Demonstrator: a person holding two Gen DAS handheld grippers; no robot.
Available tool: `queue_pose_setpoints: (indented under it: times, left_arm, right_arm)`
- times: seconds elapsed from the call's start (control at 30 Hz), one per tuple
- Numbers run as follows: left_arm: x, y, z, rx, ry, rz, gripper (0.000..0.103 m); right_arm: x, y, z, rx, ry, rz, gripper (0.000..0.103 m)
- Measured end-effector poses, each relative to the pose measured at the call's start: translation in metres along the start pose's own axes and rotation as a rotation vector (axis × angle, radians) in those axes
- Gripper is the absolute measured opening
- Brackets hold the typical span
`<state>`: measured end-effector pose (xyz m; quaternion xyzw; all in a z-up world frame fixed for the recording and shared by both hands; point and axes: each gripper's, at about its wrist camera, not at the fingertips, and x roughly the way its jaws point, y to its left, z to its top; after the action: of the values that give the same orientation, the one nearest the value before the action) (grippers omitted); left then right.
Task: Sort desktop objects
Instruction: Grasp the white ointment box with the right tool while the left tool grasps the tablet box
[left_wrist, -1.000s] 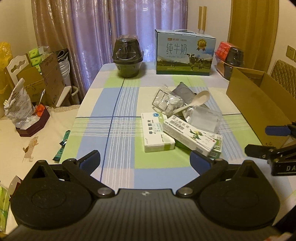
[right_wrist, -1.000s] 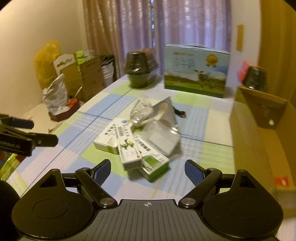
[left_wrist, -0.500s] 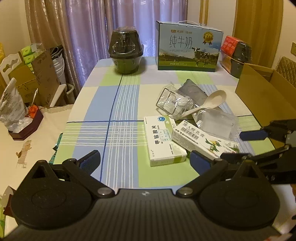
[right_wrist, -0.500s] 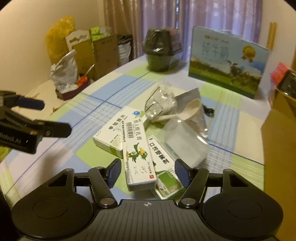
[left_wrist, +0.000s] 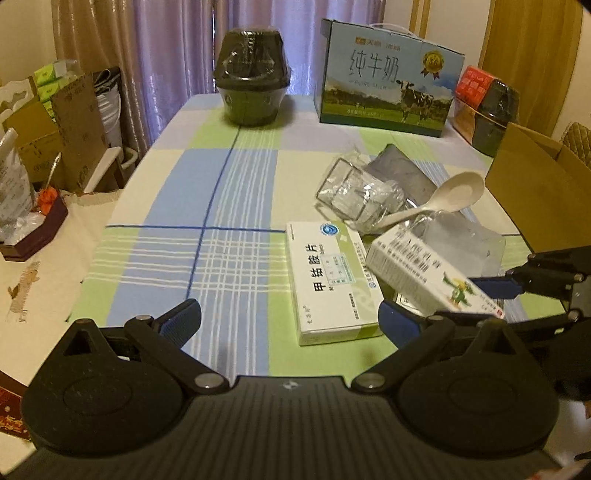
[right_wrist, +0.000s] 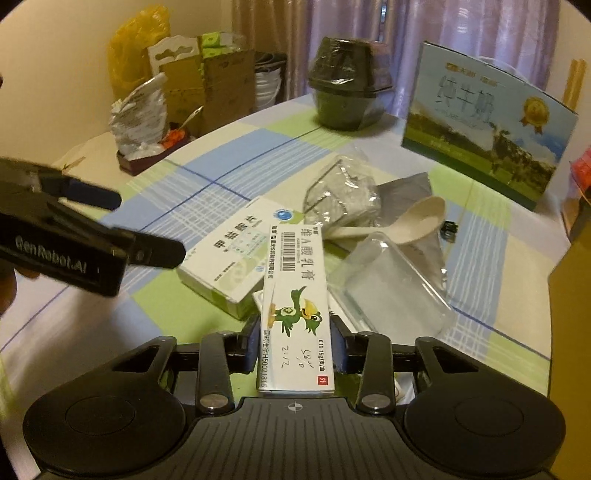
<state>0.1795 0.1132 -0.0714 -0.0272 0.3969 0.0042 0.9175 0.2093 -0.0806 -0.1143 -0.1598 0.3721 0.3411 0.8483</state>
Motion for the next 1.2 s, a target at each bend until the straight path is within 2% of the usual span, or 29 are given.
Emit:
queue_pose_setpoints:
  times: [0.17, 0.37, 0.53, 0.57, 0.63, 0.67, 0.97, 1.2]
  left_arm:
    - [0.016, -0.01, -0.003, 0.027, 0.007, -0.04, 0.097]
    - [0.036, -0.028, -0.003, 0.128, 0.031, -0.048, 0.092]
    - [0.053, -0.033, -0.003, 0.134, 0.044, -0.049, 0.09]
    - [0.055, -0.033, -0.003, 0.136, 0.049, -0.044, 0.088]
    - [0.059, -0.034, -0.003, 0.136, 0.056, -0.043, 0.073]
    - [0.06, -0.033, -0.004, 0.128, 0.062, -0.038, 0.071]
    - [0.02, -0.047, -0.02, 0.082, 0.125, -0.02, 0.068]
    - [-0.026, -0.072, -0.054, 0.089, 0.158, -0.005, 0.068]
  right_arm:
    - [-0.004, -0.005, -0.003, 0.021, -0.013, -0.025, 0.036]
    - [-0.008, -0.01, -0.004, 0.048, -0.016, -0.045, 0.036]
    - [-0.009, -0.013, -0.005, 0.063, -0.019, -0.049, 0.036]
    - [-0.009, -0.014, -0.005, 0.063, -0.018, -0.049, 0.036]
    - [-0.009, -0.014, -0.005, 0.066, -0.016, -0.05, 0.035]
    - [-0.01, -0.014, -0.005, 0.068, -0.015, -0.05, 0.036]
    - [-0.035, -0.008, -0.015, 0.114, 0.008, -0.081, 0.035]
    - [-0.081, 0.001, -0.046, 0.165, 0.013, -0.12, 0.035]
